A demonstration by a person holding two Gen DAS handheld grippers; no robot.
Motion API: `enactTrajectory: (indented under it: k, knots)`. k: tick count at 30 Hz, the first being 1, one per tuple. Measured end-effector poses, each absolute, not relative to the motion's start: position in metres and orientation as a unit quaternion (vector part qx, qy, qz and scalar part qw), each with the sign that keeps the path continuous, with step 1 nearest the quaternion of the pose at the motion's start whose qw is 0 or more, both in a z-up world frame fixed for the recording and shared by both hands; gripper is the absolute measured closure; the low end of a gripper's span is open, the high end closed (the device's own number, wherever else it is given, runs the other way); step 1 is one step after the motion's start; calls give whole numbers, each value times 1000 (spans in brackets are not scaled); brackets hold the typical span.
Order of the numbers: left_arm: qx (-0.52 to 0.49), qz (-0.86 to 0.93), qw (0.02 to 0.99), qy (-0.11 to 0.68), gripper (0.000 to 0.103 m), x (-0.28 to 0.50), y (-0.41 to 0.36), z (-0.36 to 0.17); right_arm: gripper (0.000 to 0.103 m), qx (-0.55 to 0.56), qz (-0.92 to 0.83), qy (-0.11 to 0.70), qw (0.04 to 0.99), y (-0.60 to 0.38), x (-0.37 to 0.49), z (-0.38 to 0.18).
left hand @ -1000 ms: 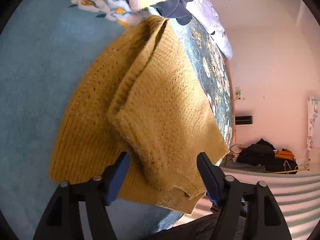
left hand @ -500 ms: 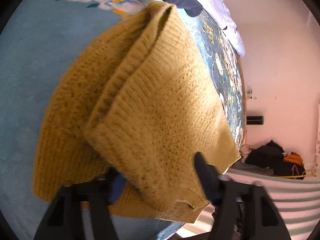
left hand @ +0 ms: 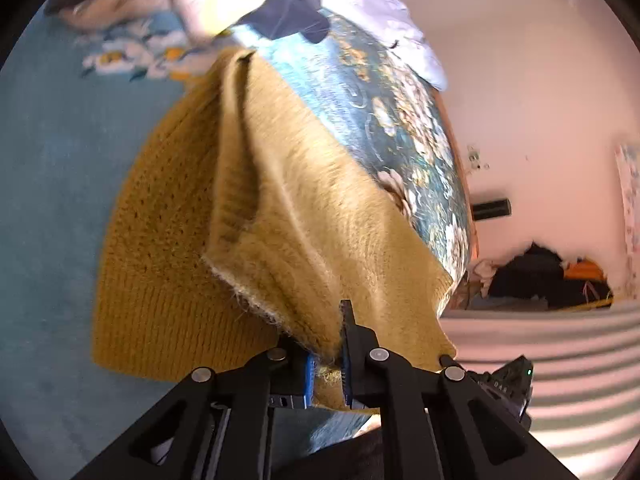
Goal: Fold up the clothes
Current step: 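Lower the folded part onto the sweater and open both grippers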
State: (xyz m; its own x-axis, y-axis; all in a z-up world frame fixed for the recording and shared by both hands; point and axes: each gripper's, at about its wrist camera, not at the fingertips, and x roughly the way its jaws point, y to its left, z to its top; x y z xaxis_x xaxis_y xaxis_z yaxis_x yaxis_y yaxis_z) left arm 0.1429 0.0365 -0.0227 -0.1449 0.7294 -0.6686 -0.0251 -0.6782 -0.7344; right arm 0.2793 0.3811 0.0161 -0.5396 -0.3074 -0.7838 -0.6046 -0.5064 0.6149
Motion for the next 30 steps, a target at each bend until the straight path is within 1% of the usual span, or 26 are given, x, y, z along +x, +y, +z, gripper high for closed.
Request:
enactTrajectory:
  k: [4,9,11,13,17,18,19,20,21,22,23,24,26,27,28,30]
  knots:
    - [-619,702,242,-254,93,150,33,-44,90,-505,708,479,120,381,289,2]
    - [-660,675,197,-266,92,160,20,-90,91,-549,677,469,142,381,297,-32]
    - [-660,672,195,-275,92,159,18,-92,91,-554,678,462,143,381,296,-34]
    - [-659,675,197,-266,92,158,18,-88,91,-557,679,457,142,380,295,-35]
    - [-655,684,213,-240,87,156,23,-76,91,-563,689,430,150,379,292,-29]
    - [-650,689,219,-232,80,154,23,-72,89,-565,692,424,151,378,291,-28]
    - [-642,700,222,-220,75,153,21,-65,88,-566,694,417,153,378,291,-27]
    - [-632,713,221,-206,63,151,19,-57,84,-567,699,407,157,377,290,-25]
    - [-621,727,217,-196,52,148,15,-51,77,-567,704,397,160,377,290,-22]
    - [-610,740,211,-190,48,146,9,-46,72,-567,706,393,162,378,291,-22]
    - [-600,750,206,-187,38,144,3,-42,70,-566,707,390,163,379,292,-22]
    - [-593,756,200,-189,32,143,-4,-41,68,-562,707,397,161,381,293,-23]
    - [-587,762,187,-199,28,139,-17,-43,60,-551,708,412,159,385,296,-25]
    - [-589,761,182,-204,24,138,-23,-48,54,-543,709,421,159,387,298,-25]
    - [-593,757,178,-210,23,137,-29,-55,48,-534,711,429,160,390,300,-25]
    - [-603,746,170,-226,22,134,-35,-68,45,-517,709,453,159,396,305,-27]
